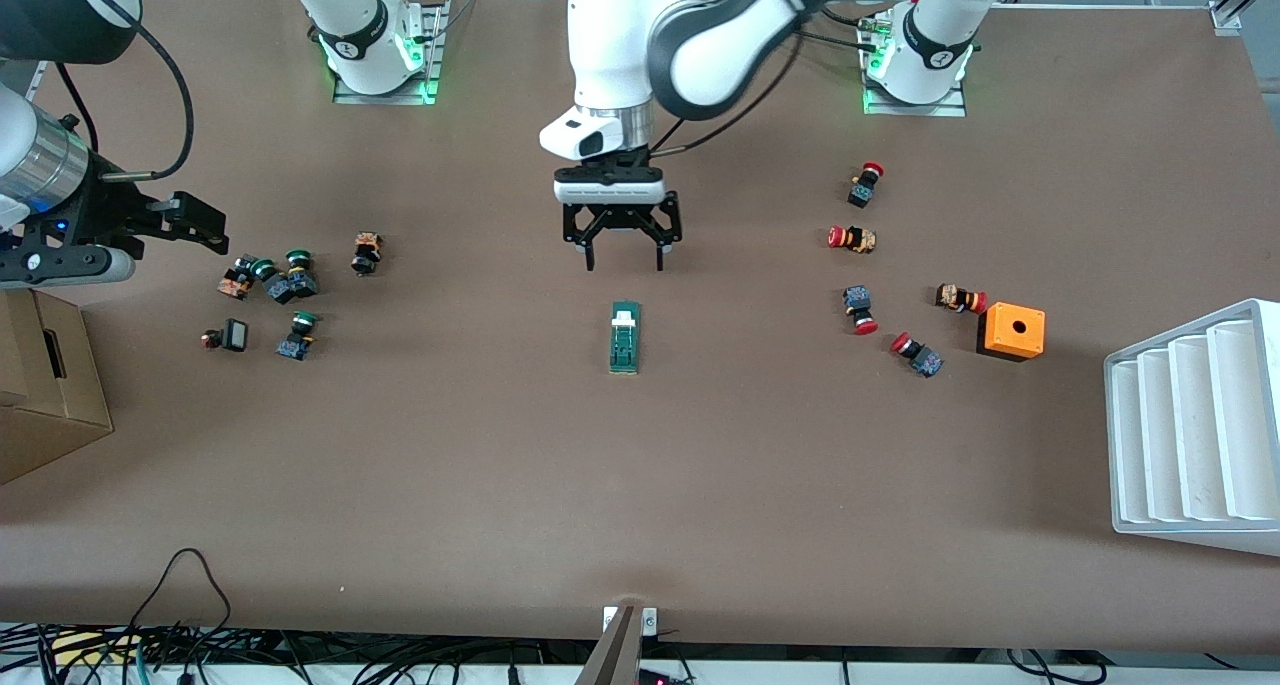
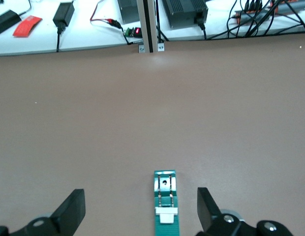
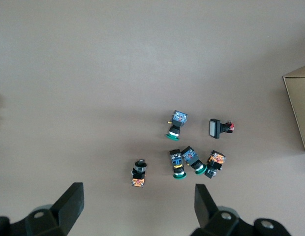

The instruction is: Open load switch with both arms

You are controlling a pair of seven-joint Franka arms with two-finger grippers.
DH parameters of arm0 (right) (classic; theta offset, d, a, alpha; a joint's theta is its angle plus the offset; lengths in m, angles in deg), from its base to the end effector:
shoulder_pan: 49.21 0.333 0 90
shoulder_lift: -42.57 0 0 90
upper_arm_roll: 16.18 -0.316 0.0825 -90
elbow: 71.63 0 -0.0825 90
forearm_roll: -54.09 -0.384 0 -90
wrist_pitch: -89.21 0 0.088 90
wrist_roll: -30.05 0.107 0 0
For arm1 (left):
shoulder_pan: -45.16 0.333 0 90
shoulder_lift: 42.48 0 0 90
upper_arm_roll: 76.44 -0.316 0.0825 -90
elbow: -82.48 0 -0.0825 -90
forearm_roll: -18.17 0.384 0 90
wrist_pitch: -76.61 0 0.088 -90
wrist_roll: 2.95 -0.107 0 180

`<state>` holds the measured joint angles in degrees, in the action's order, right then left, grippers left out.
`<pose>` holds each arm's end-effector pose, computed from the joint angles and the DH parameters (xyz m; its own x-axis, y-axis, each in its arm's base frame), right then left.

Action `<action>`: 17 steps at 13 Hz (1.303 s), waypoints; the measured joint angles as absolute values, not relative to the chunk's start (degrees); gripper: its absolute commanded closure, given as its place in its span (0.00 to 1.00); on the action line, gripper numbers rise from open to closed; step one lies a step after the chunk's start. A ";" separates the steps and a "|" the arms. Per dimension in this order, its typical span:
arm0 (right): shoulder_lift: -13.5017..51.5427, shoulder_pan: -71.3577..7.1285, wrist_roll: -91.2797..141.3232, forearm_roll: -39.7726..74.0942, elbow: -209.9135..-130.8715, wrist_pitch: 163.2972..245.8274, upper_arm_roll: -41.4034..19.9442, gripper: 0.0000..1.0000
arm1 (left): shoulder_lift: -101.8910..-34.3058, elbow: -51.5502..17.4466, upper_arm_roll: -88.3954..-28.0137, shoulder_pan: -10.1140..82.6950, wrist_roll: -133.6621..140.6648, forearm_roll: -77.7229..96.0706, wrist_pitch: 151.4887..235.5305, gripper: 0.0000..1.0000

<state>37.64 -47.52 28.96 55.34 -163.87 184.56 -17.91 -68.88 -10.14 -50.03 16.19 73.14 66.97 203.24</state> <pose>0.5843 0.0321 0.5650 0.9962 0.0806 -0.0321 0.0812 -0.9965 0.0184 0.4503 -0.5302 0.4038 0.8450 -0.0409 0.5333 -0.0177 -0.9987 -0.0484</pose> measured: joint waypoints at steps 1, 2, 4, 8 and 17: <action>37.62 -47.54 28.77 55.34 -162.99 184.22 -17.90 0.01 | -67.49 -8.86 -52.04 16.42 67.29 60.34 203.23 0.00; 37.64 -47.55 28.67 55.34 -161.90 183.01 -17.89 0.01 | -66.08 -7.90 -54.27 16.66 62.39 54.07 203.23 0.00; 37.64 -47.55 28.55 55.34 -160.51 180.91 -17.90 0.01 | -63.57 -7.05 -57.99 17.62 54.48 44.51 202.52 0.00; 37.46 -47.34 28.49 55.34 -160.36 180.70 -18.38 0.01 | -59.88 -4.40 -67.22 18.90 37.56 26.34 193.14 0.00; 36.87 -47.01 28.49 55.38 -160.16 180.79 -18.39 0.01 | -55.79 0.69 -85.22 26.62 9.77 11.08 167.99 0.00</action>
<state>36.87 -47.01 28.49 55.38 -160.16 180.79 -18.39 -55.79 0.69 -85.22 26.62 9.77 11.08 167.99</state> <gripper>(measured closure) 0.004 0.000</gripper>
